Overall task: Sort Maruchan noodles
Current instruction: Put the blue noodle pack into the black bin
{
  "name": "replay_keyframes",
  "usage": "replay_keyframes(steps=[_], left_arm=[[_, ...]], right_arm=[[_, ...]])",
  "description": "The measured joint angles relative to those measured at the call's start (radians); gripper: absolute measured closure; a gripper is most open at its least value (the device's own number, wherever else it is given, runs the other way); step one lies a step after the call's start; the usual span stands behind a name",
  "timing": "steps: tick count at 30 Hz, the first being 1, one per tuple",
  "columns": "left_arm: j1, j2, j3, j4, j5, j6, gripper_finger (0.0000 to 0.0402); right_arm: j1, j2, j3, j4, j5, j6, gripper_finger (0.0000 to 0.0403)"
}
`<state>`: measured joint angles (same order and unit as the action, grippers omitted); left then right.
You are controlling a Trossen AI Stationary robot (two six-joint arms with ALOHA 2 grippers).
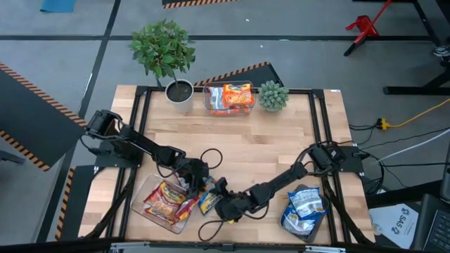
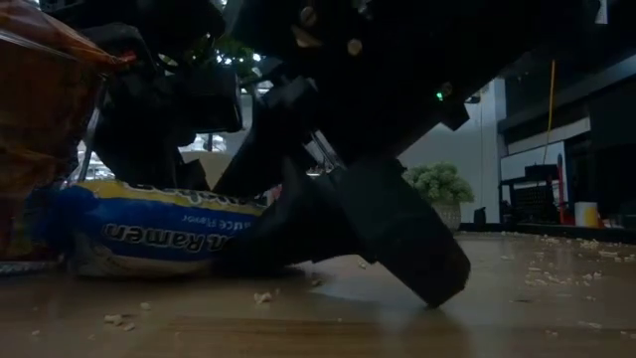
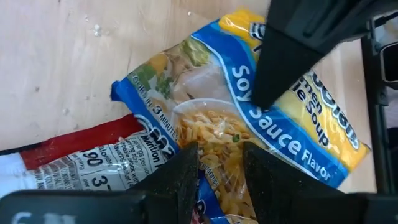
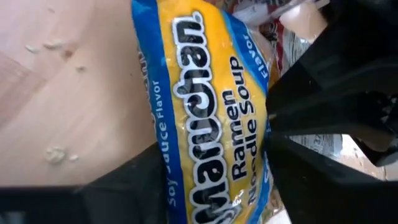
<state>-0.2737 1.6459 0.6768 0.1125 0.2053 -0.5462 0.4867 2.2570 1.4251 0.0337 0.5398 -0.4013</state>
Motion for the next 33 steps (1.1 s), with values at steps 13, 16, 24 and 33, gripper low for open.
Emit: replay_keyframes(steps=[13, 16, 24, 33], left_arm=[[0.024, -0.117, 0.076, -0.093, 0.051, -0.049, 0.0280], [0.043, -0.161, 0.107, -0.145, 0.043, -0.048, 0.0280], [0.080, -0.328, 0.142, -0.211, -0.009, -0.045, 0.0280], [0.077, -0.482, 0.141, -0.245, -0.115, -0.017, 0.0280]], right_arm=[[-0.003, 0.007, 0.119, -0.209, -0.066, 0.116, 0.0366], [0.002, 0.007, 0.185, -0.330, -0.094, 0.124, 0.0382], [0.060, -0.046, 0.380, -0.780, -0.069, 0.185, 0.0383], [0.277, -0.250, 0.401, -1.279, -0.001, 0.666, 0.0381]])
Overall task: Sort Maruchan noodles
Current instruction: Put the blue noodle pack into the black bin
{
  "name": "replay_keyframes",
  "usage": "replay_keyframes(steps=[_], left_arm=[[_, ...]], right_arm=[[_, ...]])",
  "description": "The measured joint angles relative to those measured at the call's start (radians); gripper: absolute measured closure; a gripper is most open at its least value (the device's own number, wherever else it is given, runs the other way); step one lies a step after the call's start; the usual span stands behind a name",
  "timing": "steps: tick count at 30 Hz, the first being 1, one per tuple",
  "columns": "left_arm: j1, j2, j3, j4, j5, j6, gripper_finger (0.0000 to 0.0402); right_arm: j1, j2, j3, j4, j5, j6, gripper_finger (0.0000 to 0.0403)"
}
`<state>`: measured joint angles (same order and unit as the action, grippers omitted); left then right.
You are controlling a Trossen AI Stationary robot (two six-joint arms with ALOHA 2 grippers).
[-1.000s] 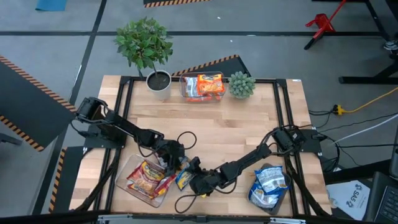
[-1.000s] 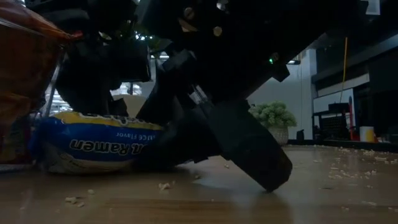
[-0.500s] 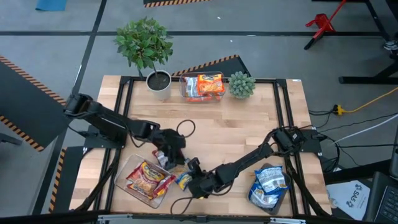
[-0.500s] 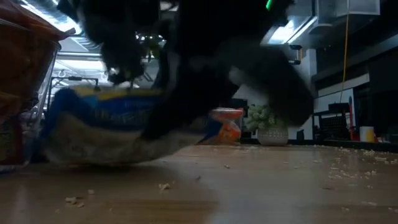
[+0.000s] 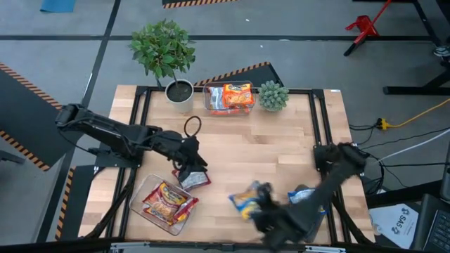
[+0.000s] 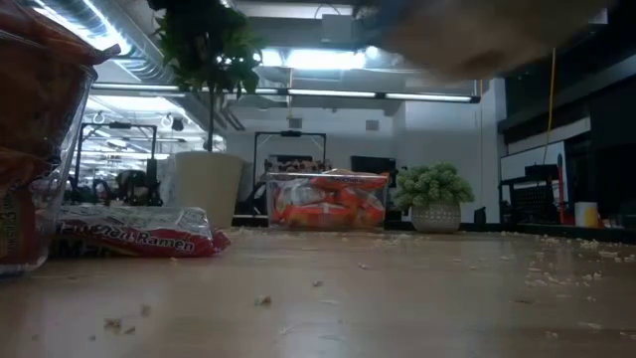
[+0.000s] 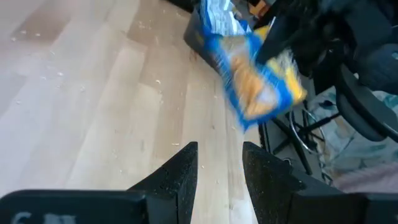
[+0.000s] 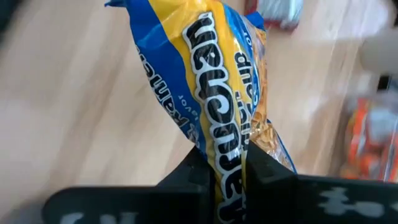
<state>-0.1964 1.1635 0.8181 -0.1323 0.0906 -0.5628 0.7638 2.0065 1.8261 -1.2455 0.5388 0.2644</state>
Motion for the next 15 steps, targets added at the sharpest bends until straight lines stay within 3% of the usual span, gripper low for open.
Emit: replay_keyframes(steps=[6, 15], left_arm=[[0.000, -0.019, -0.001, -0.009, -0.019, 0.016, 0.0280], [0.018, -0.020, 0.000, -0.015, -0.108, 0.016, 0.0280]], right_arm=[[0.220, -0.068, 0.000, -0.252, -0.045, 0.286, 0.0382], [0.427, -0.071, -0.077, -0.323, -0.141, 0.389, 0.0371]])
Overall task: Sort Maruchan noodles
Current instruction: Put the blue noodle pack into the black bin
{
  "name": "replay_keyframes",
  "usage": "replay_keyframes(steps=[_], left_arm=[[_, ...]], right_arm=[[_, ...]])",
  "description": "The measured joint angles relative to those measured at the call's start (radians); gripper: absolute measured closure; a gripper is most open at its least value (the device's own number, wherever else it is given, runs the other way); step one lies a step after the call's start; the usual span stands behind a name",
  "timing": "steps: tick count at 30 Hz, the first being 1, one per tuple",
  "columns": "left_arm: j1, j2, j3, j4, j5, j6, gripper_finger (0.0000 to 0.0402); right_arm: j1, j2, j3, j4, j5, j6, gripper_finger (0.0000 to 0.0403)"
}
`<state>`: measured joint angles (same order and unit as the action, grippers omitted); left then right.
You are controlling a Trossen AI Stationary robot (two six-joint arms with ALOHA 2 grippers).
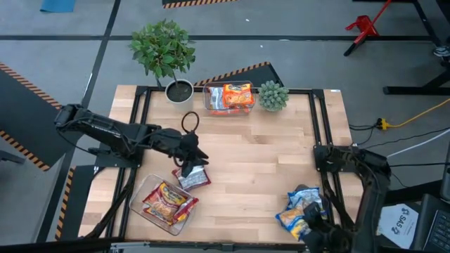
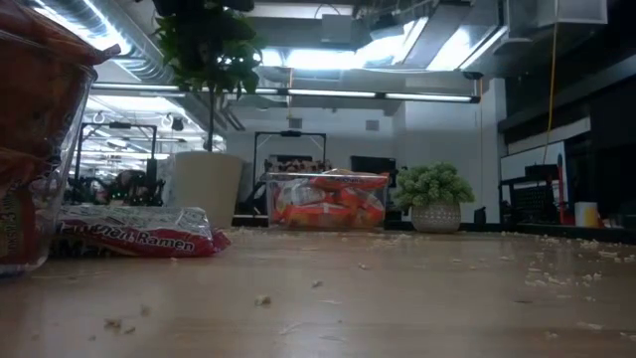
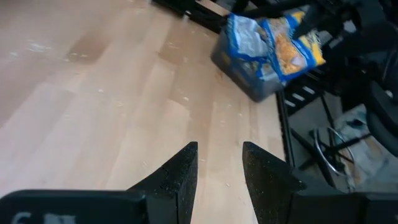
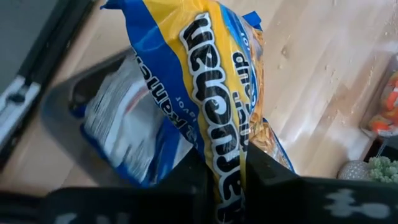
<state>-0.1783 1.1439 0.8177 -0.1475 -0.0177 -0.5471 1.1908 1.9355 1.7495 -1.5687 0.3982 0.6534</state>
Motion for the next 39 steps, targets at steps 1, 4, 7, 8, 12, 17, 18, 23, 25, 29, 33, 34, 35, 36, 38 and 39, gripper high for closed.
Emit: replay_keyframes(steps=[1, 4, 7, 8, 12, 17, 18, 23, 25, 29, 33, 34, 35, 36, 38, 39], left_arm=[[0.006, 0.000, 0.000, 0.000, -0.009, -0.004, 0.0280], [0.027, 0.000, 0.000, 0.001, -0.029, -0.021, 0.0280], [0.049, 0.000, 0.000, 0.001, -0.053, -0.038, 0.0280], [0.056, 0.000, 0.000, 0.002, -0.063, -0.046, 0.0280], [0.079, 0.000, 0.000, 0.005, -0.078, -0.058, 0.0280], [0.099, 0.000, 0.000, 0.005, -0.078, -0.081, 0.0280], [0.101, 0.000, 0.000, 0.005, -0.078, -0.081, 0.0280], [0.113, 0.000, 0.000, 0.005, -0.079, -0.082, 0.0280], [0.119, 0.000, 0.000, 0.005, -0.079, -0.082, 0.0280], [0.130, 0.000, 0.000, 0.005, -0.079, -0.081, 0.0280], [0.141, 0.000, 0.000, 0.005, -0.079, -0.080, 0.0280], [0.144, 0.000, 0.000, 0.005, -0.079, -0.080, 0.0280], [0.145, 0.000, 0.000, 0.005, -0.079, -0.080, 0.0280], [0.146, 0.000, 0.000, 0.005, -0.078, -0.080, 0.0280], [0.146, 0.000, 0.000, 0.005, -0.078, -0.079, 0.0280], [0.146, 0.000, 0.000, 0.005, -0.078, -0.079, 0.0280]], right_arm=[[0.015, -0.001, -0.012, -0.002, 0.000, 0.010, 0.0371], [0.050, -0.001, -0.042, -0.001, 0.000, 0.029, 0.0370], [0.078, -0.014, -0.094, 0.000, -0.006, 0.033, 0.0369], [0.083, -0.020, -0.114, -0.001, -0.013, 0.035, 0.0369], [0.102, -0.055, -0.208, 0.001, -0.011, 0.050, 0.0368], [0.099, -0.131, -0.296, 0.041, -0.033, 0.050, 0.0368], [0.098, -0.144, -0.305, 0.055, -0.035, 0.050, 0.0368], [0.099, -0.182, -0.311, 0.076, -0.027, 0.046, 0.0365], [0.099, -0.185, -0.311, 0.076, -0.027, 0.046, 0.0352], [0.099, -0.185, -0.311, 0.100, -0.031, 0.046, 0.0301], [0.098, -0.185, -0.311, 0.127, -0.118, 0.046, 0.0238], [0.098, -0.185, -0.311, 0.138, -0.143, 0.046, 0.0224], [0.100, -0.185, -0.311, 0.149, -0.166, 0.046, 0.0211], [0.100, -0.185, -0.311, 0.157, -0.194, 0.046, 0.0201], [0.100, -0.187, -0.311, 0.160, -0.234, 0.054, 0.0184], [0.103, -0.192, -0.311, 0.160, -0.246, 0.062, 0.0178]])
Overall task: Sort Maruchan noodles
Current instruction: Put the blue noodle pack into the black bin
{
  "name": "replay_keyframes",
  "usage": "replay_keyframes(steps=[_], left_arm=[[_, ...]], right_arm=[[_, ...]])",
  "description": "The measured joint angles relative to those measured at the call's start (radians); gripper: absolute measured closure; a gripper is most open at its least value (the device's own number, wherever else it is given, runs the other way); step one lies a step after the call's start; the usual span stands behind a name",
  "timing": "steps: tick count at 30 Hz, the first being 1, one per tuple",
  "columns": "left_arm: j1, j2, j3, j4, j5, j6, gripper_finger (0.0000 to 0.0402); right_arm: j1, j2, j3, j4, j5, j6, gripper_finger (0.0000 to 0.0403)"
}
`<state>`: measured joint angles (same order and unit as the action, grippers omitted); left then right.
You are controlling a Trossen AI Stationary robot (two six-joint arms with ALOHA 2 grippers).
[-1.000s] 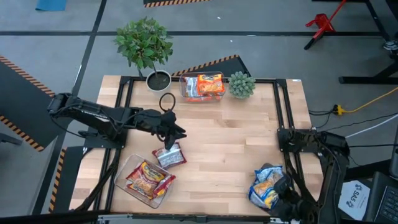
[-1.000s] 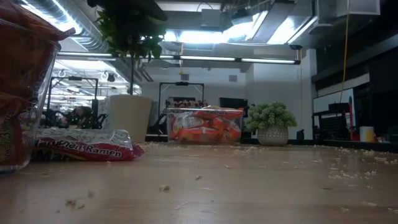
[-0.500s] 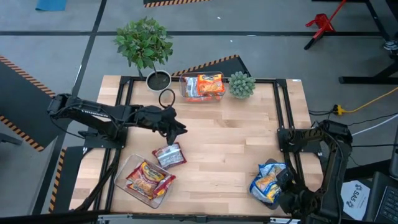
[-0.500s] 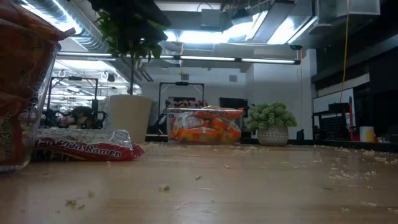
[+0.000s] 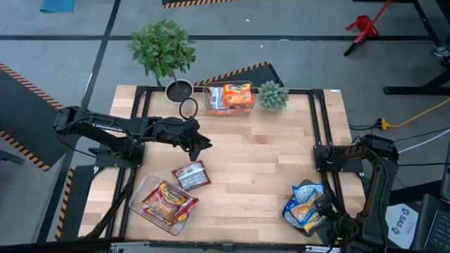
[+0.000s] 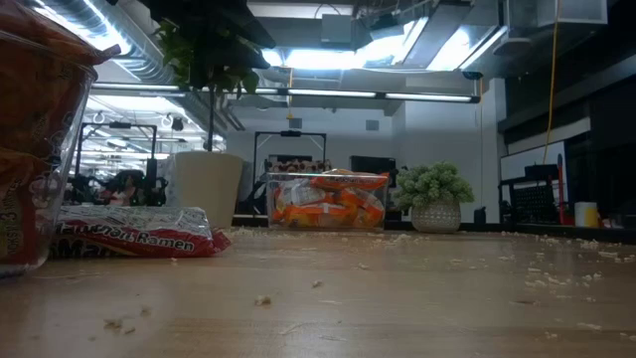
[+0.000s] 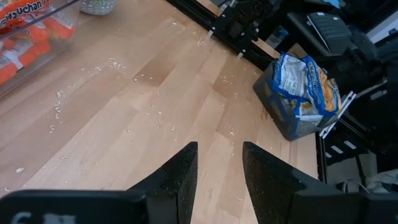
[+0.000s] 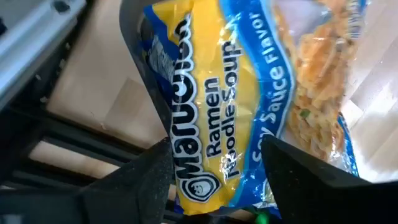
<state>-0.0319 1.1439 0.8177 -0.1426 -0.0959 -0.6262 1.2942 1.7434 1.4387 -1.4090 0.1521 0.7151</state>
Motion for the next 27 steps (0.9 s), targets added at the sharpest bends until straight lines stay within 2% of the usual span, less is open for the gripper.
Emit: replay_keyframes(steps=[5, 10, 14, 17, 20, 21, 23, 27], left_arm=[[0.000, 0.000, 0.000, 0.000, 0.003, 0.000, 0.0280], [-0.001, 0.000, 0.000, -0.001, 0.011, 0.000, 0.0280], [-0.002, 0.000, 0.000, 0.000, 0.012, 0.000, 0.0280], [-0.002, 0.000, 0.000, 0.000, 0.011, 0.000, 0.0280], [-0.002, 0.000, 0.000, 0.000, 0.010, 0.000, 0.0280], [-0.002, 0.000, 0.000, 0.000, 0.009, 0.000, 0.0280], [-0.002, 0.000, 0.000, 0.001, 0.008, -0.001, 0.0280], [-0.008, 0.000, 0.000, 0.001, 0.008, -0.014, 0.0280]], right_arm=[[0.000, -0.022, 0.040, -0.005, 0.012, 0.023, 0.0167], [0.002, -0.026, 0.148, -0.049, 0.020, 0.063, 0.0186], [0.001, -0.028, 0.206, -0.068, 0.019, 0.118, 0.0241], [-0.042, -0.029, 0.199, -0.083, -0.004, 0.177, 0.0308], [-0.084, -0.028, 0.180, -0.101, 0.044, 0.203, 0.0379], [-0.101, -0.028, 0.170, -0.101, 0.063, 0.203, 0.0390], [-0.136, -0.025, 0.143, -0.103, 0.075, 0.201, 0.0388], [-0.192, -0.025, 0.072, -0.074, 0.008, 0.161, 0.0375]])
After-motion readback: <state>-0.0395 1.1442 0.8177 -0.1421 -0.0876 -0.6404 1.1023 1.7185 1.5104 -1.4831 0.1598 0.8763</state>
